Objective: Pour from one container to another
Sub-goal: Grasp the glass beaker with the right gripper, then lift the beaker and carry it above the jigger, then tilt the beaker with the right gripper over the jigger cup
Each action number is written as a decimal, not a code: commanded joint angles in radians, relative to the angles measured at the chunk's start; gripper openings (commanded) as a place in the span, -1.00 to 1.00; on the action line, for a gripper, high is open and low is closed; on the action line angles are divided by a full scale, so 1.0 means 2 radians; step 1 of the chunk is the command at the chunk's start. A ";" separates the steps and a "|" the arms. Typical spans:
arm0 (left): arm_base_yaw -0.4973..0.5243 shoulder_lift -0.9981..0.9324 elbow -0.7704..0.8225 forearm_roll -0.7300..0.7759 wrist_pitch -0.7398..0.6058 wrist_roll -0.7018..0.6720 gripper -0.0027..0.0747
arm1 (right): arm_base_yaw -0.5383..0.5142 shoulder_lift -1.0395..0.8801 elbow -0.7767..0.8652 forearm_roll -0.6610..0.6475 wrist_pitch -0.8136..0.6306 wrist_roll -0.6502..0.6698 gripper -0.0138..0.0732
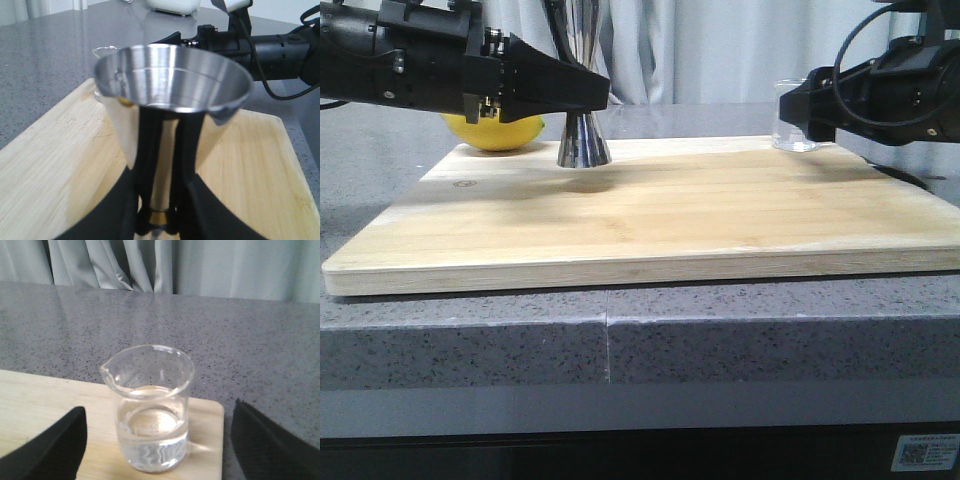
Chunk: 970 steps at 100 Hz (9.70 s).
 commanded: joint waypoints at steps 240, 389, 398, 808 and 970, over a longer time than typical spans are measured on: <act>-0.005 -0.029 -0.014 -0.037 0.057 -0.002 -0.98 | -0.001 0.025 -0.065 -0.049 -0.020 0.025 0.03; -0.014 -0.029 -0.014 -0.037 0.057 -0.002 -0.98 | -0.001 -0.069 -0.065 -0.091 0.010 0.030 0.03; -0.018 -0.029 -0.014 -0.037 0.057 -0.002 -0.98 | -0.001 -0.086 -0.065 -0.095 0.023 0.035 0.03; -0.074 -0.029 -0.014 -0.026 0.057 -0.003 -0.98 | 0.070 -0.177 -0.160 -0.580 0.121 0.221 0.03; -0.074 -0.029 -0.014 -0.026 0.057 -0.003 -0.98 | 0.070 -0.187 -0.194 -0.677 0.128 0.220 0.03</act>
